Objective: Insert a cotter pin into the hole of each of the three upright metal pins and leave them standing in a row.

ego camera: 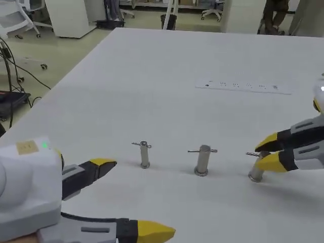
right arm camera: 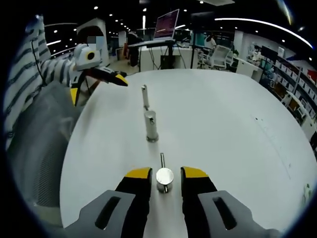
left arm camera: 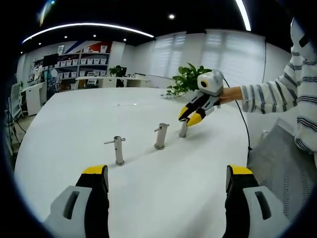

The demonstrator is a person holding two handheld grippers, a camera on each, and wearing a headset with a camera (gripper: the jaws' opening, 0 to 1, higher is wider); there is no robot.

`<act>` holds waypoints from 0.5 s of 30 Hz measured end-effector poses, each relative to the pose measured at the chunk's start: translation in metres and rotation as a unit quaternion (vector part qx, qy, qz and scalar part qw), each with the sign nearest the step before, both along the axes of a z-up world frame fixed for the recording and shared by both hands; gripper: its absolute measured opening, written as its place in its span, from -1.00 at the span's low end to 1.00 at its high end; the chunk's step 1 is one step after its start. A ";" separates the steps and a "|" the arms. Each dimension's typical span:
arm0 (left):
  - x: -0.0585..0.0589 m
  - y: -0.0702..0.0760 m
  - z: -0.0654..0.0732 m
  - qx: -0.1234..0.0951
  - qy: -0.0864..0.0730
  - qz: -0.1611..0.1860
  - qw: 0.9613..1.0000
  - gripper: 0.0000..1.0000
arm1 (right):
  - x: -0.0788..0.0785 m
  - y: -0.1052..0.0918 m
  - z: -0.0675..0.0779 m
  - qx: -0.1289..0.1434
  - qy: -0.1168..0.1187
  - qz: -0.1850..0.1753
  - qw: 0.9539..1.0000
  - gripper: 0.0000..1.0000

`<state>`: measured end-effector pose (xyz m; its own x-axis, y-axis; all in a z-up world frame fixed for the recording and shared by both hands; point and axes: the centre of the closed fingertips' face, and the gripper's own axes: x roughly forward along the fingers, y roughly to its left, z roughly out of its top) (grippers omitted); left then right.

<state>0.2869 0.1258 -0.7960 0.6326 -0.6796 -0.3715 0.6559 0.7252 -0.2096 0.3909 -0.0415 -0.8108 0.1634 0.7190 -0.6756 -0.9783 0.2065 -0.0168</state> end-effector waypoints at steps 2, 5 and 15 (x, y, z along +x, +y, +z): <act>-0.001 -0.001 0.001 0.001 0.000 -0.002 1.000 0.99 | 0.001 0.000 0.005 0.006 -0.011 -0.008 1.000 -0.34; -0.001 0.000 0.001 0.000 0.000 -0.001 1.000 0.99 | 0.007 -0.001 0.016 0.023 -0.046 -0.032 0.998 -0.01; -0.003 0.004 0.003 -0.005 0.002 0.017 1.000 0.99 | -0.014 -0.009 0.033 0.078 -0.032 -0.109 0.990 0.52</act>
